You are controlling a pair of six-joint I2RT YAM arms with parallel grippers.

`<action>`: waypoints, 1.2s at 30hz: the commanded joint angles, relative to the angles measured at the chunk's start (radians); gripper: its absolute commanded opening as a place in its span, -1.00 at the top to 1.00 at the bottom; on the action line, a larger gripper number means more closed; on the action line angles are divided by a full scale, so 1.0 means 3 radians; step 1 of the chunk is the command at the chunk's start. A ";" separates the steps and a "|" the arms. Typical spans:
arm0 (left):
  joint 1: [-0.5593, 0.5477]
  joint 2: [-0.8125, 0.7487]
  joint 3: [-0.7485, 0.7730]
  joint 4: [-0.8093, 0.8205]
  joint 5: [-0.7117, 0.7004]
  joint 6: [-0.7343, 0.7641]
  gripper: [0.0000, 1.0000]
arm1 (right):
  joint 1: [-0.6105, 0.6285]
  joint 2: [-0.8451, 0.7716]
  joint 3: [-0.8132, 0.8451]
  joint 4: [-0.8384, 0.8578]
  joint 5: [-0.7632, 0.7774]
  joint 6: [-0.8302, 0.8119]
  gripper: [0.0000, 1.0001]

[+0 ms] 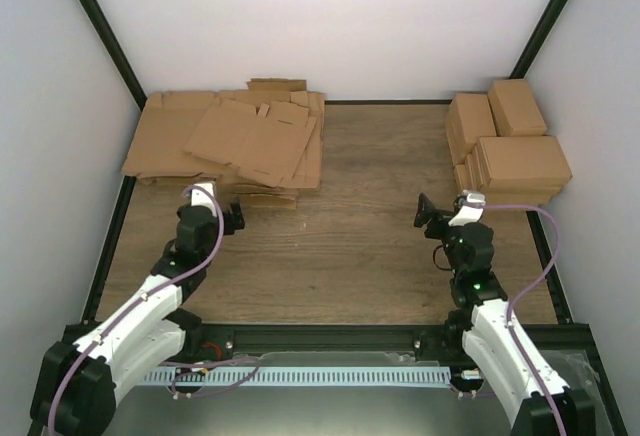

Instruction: Fold the paper box

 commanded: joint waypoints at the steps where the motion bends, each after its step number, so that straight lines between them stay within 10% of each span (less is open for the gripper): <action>1: 0.0034 -0.0232 -0.0193 0.0289 -0.0090 0.0070 -1.00 | 0.0017 0.0080 0.0090 -0.0115 0.0050 0.0063 -1.00; 36: 0.0038 -0.0363 -0.0180 0.0107 -0.0245 -0.0087 -1.00 | 0.0020 0.0507 0.0236 -0.0027 -0.0168 -0.0032 -1.00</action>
